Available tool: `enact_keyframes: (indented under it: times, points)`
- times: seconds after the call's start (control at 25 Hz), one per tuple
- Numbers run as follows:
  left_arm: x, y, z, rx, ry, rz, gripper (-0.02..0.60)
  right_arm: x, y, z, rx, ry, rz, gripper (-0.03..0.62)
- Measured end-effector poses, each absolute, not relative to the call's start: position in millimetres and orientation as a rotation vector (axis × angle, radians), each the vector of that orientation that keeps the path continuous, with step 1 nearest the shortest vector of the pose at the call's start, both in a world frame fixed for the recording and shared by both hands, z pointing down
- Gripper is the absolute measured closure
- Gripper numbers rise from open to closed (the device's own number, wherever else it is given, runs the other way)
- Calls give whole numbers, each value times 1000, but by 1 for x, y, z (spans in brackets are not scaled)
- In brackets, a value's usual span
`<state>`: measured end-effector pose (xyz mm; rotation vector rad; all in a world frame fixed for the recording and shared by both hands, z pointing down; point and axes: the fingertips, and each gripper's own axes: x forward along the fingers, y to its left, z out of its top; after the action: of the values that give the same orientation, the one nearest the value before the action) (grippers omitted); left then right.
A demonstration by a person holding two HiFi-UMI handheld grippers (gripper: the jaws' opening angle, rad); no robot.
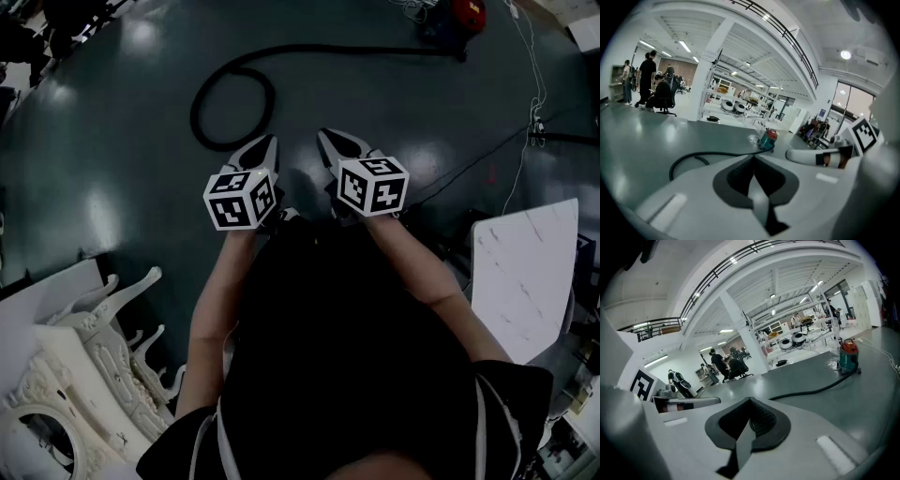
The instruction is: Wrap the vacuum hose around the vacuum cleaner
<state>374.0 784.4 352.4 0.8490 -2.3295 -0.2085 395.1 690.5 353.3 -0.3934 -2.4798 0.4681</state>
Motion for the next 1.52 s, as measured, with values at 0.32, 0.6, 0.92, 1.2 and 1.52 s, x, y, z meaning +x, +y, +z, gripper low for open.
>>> enact_keyframes:
  times: [0.32,0.6,0.92,1.2,1.52]
  points:
    - [375,821,367,810,-2312,-245,572,389,721,359,-398,-2467,463,600]
    - [371,860,382,788,-2297,-258,572,385,748,375,-378,-2438,429,599]
    - [362,873,404,780,-2252,-277,572,378,752,390,-362,-2387,456,600]
    - [330,854,415,764,-2234,-230,572,334,741,405,-400,-2346,438,599]
    - [268,836,430,708,-2218,-243,572,270,719,428,-453,-2275,409,599]
